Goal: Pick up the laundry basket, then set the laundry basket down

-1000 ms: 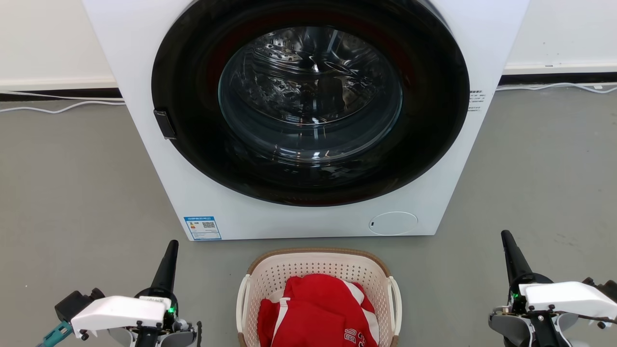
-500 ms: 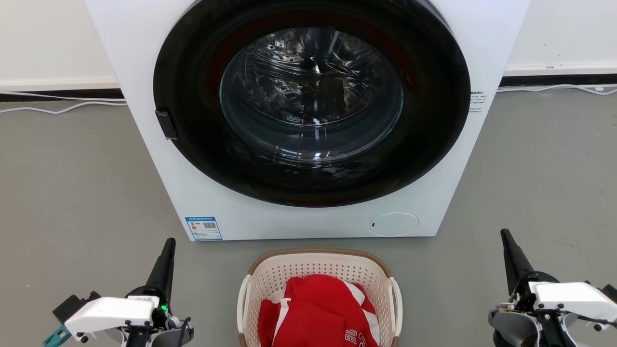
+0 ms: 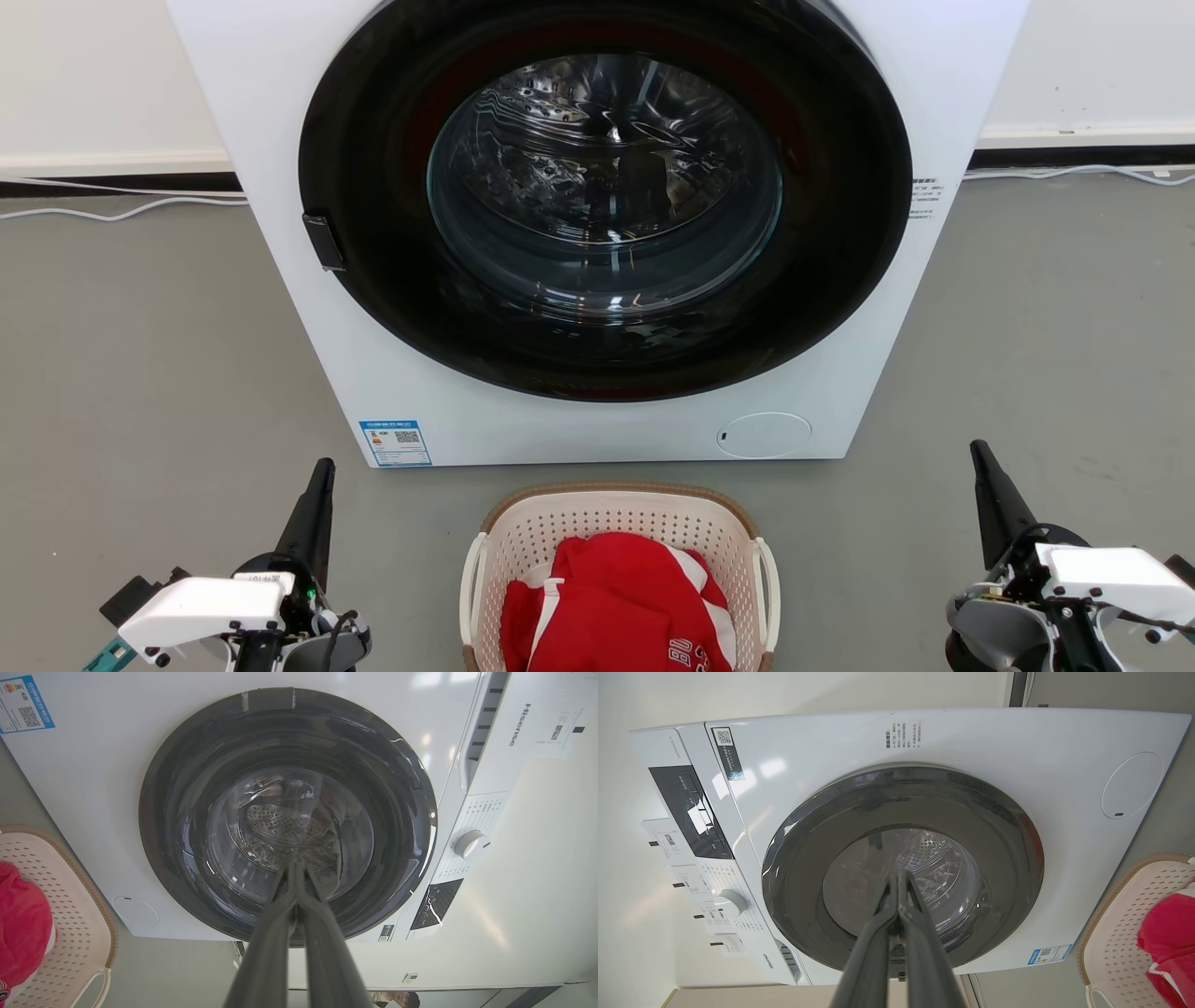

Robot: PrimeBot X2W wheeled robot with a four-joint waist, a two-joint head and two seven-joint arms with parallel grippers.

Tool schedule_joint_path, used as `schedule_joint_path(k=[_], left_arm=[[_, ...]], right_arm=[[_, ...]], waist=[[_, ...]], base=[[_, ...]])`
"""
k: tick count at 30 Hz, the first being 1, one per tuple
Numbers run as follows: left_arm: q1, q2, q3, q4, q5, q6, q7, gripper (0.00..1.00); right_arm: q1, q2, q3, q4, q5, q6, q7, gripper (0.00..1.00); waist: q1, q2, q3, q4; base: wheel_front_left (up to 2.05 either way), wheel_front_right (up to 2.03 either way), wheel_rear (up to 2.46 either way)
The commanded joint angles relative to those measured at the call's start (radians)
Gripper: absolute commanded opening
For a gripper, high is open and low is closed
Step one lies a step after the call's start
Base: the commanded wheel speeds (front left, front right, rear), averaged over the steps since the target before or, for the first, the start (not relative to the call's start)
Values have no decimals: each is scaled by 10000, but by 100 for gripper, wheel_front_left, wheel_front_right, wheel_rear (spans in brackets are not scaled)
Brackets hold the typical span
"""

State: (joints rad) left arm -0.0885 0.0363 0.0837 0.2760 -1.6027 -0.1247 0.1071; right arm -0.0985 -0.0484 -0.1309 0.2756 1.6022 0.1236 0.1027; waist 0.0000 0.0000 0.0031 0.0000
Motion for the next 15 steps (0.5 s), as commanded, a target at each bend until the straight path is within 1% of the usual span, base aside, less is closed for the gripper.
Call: schedule_joint_path(k=[1, 15], left_arm=[[-195, 139, 306, -309, -54, -60, 66, 0], [-195, 139, 305, -309, -55, -60, 64, 0]], right_arm=[[-94, -18, 168, -309, 62, 71, 108, 0], [-94, -18, 169, -309, 63, 71, 107, 0]], waist=[[0, 0, 0, 0], [0, 0, 0, 0]], base=[[0, 0, 0], [0, 0, 0]])
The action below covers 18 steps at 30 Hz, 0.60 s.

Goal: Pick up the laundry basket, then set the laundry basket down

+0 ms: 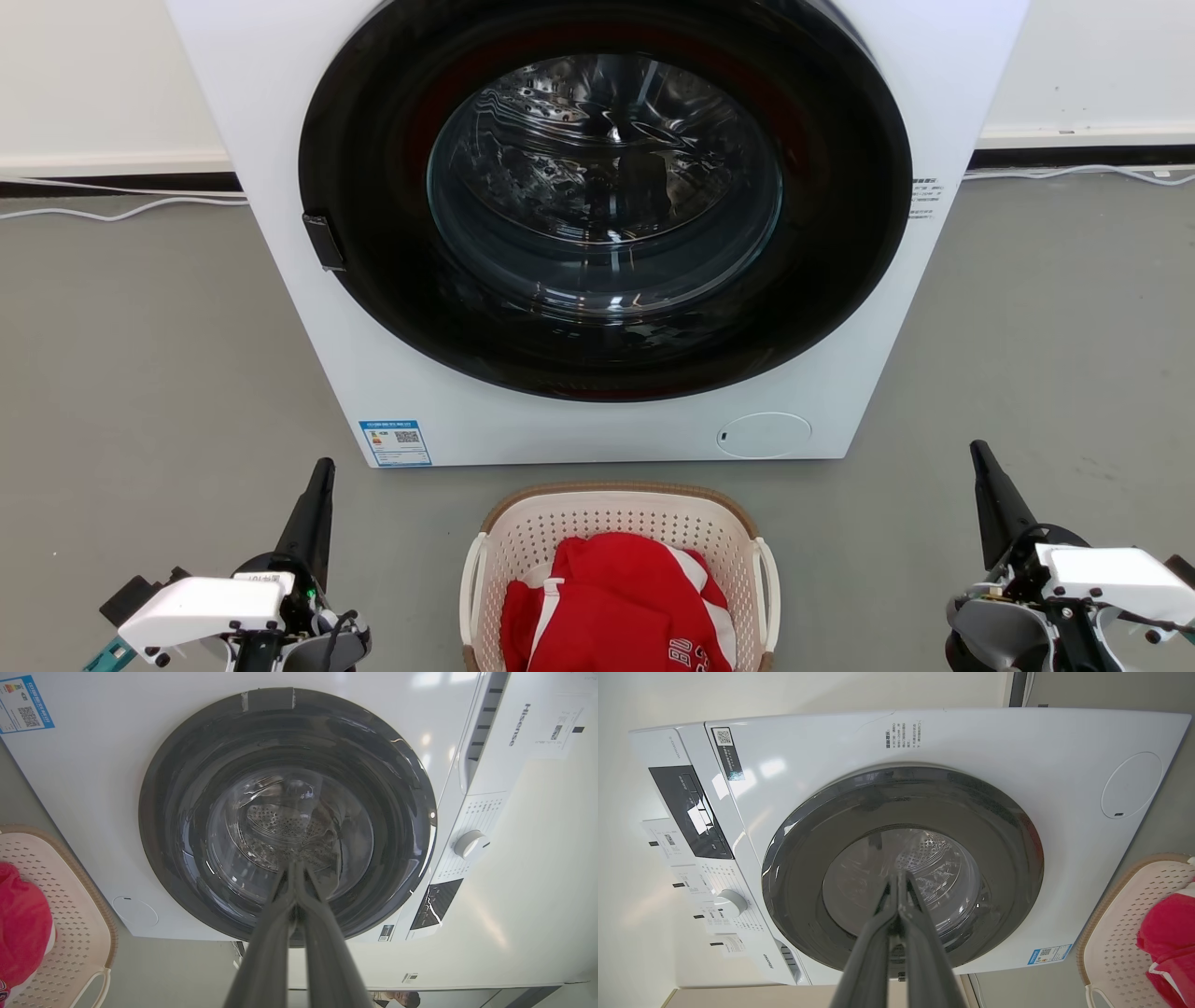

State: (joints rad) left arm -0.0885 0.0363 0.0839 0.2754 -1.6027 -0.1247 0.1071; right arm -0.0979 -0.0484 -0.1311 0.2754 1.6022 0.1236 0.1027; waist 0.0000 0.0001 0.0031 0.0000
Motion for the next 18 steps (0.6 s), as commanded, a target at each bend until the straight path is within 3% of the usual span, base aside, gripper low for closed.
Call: schedule_joint_path(k=[1, 18], left_arm=[[-195, 139, 303, -303, -56, -60, 64, 0], [-195, 139, 302, -303, -57, -60, 63, 0]], right_arm=[[-100, -18, 171, -307, 63, 71, 107, 0], [-100, -18, 171, -307, 64, 71, 106, 0]], waist=[[0, -1, 0, 0], [0, -1, 0, 0]], base=[[0, 0, 0], [0, 0, 0]])
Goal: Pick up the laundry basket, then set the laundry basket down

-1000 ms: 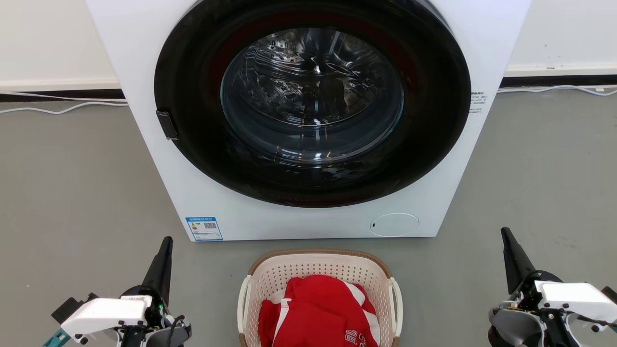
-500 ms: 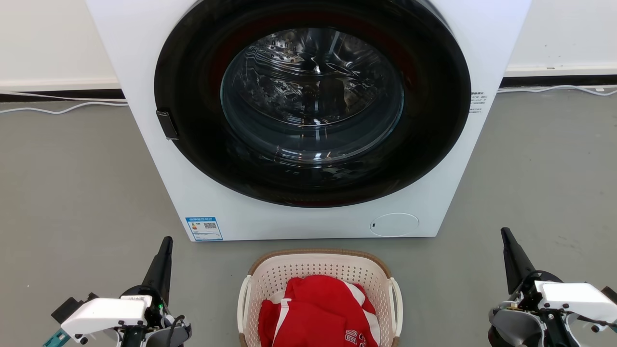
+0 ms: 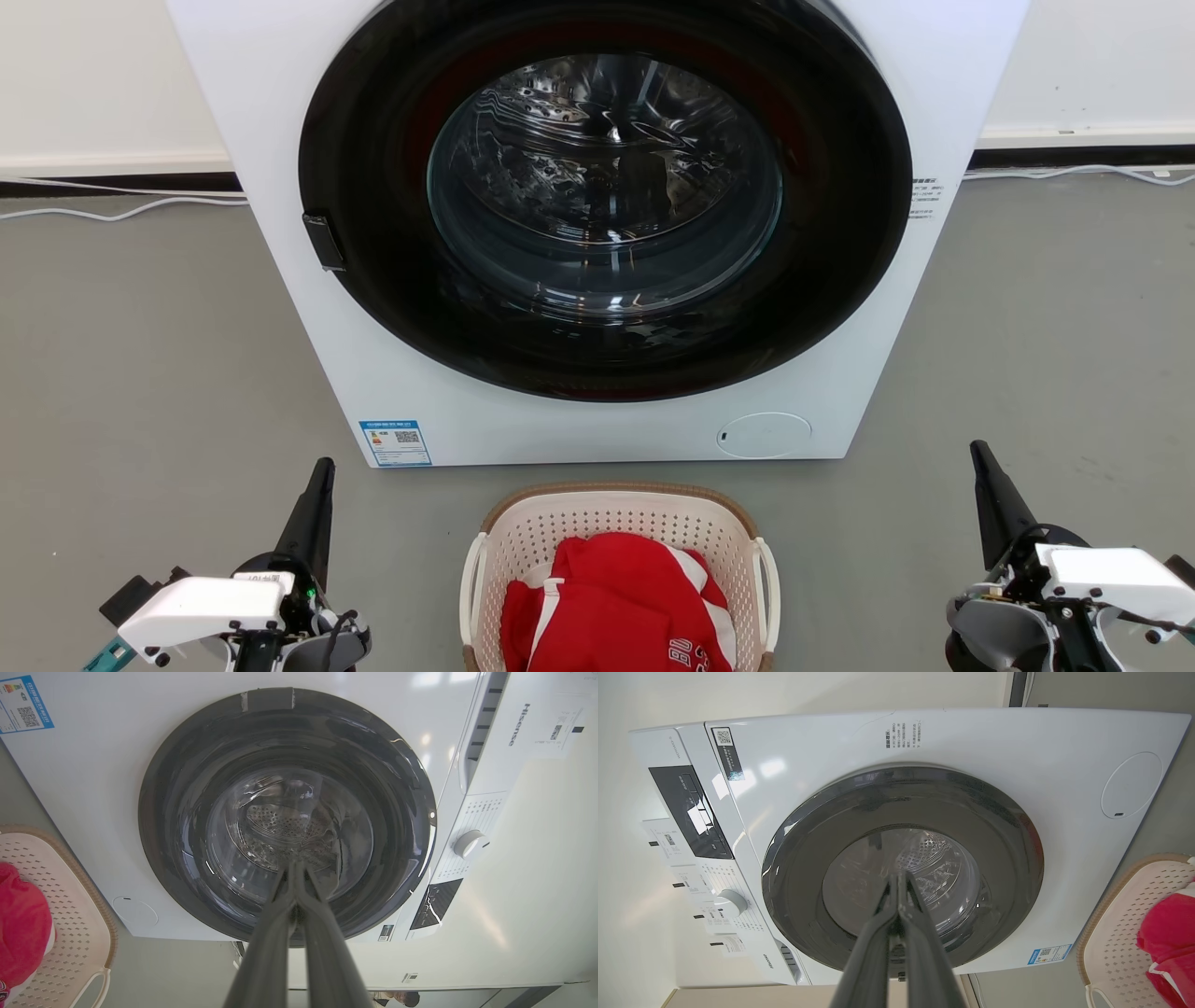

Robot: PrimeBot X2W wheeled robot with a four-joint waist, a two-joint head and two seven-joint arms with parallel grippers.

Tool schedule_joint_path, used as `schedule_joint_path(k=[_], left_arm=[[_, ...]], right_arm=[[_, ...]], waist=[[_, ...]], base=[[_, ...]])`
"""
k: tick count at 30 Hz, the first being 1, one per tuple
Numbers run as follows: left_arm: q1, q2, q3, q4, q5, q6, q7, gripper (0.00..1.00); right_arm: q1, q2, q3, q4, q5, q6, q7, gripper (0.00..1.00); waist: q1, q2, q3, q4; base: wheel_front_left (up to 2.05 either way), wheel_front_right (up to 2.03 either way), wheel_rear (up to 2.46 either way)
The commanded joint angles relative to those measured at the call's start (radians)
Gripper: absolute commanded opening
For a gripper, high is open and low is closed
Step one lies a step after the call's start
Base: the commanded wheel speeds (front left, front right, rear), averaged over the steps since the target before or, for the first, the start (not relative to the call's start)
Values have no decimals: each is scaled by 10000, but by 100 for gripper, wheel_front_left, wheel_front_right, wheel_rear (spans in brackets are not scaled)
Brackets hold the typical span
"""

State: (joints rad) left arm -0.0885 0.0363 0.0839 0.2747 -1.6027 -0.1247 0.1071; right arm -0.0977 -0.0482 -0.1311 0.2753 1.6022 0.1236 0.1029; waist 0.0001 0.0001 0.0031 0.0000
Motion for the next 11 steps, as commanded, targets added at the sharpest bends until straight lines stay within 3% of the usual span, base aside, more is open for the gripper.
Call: schedule_joint_path(k=[1, 11], left_arm=[[-195, 139, 302, -296, -57, -60, 63, 0], [-195, 139, 301, -296, -57, -60, 63, 0]], right_arm=[[-102, -20, 172, -305, 64, 71, 104, 0], [-102, -20, 172, -305, 64, 71, 104, 0]], waist=[[-1, -1, 0, 0], [-1, -1, 0, 0]], base=[[0, 0, 0], [0, 0, 0]])
